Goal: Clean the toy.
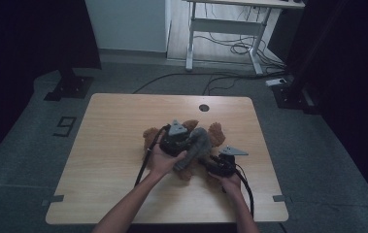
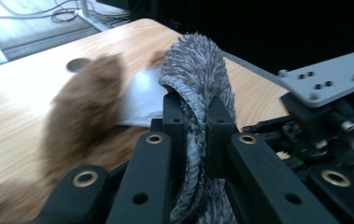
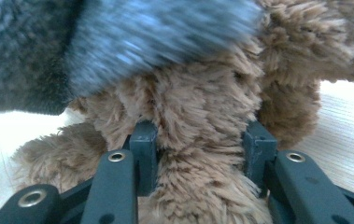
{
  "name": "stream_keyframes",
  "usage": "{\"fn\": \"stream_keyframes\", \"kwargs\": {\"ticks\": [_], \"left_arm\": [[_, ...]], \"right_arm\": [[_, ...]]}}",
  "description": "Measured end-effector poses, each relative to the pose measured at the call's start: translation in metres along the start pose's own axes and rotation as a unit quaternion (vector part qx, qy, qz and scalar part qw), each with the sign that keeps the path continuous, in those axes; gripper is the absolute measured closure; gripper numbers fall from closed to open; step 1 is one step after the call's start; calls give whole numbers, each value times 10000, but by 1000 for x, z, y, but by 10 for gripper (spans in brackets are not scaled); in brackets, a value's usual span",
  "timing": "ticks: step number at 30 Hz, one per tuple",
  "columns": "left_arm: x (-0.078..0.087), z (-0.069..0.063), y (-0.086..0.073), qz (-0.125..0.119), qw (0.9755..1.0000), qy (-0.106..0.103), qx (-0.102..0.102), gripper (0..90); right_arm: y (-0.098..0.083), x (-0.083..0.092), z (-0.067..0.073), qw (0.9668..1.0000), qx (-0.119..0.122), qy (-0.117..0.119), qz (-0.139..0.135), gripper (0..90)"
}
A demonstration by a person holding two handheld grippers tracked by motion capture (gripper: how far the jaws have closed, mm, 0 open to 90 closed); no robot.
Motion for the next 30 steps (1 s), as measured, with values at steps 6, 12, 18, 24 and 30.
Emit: {"fn": "stream_keyframes", "kwargs": {"ticks": [6, 12, 18, 24, 30], "left_arm": [[-24, -16, -11, 297, 9993, 31, -212, 819], [-15, 15, -32, 478, 9973, 517, -206, 818], [15, 59, -43, 429, 9932, 1079, -121, 818], [62, 112, -62, 245, 9877, 1527, 212, 818], [69, 138, -95, 363, 9847, 1584, 637, 819]], "right_arm": [[0, 0, 0, 10000, 10, 0, 3, 580], [-1, 0, 1, 10000, 28, -25, 28, 581], [-1, 0, 0, 10000, 22, -9, 18, 581], [-1, 0, 0, 10000, 13, -5, 15, 580], [-1, 0, 1, 10000, -19, -5, -3, 581]]}}
Point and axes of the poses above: each handheld gripper's, and its own axes: x roughly backward along the jaws, y roughly out of its top, z roughly to its left, the point moved 10 cm from there along -x, roughly forward along the jaws
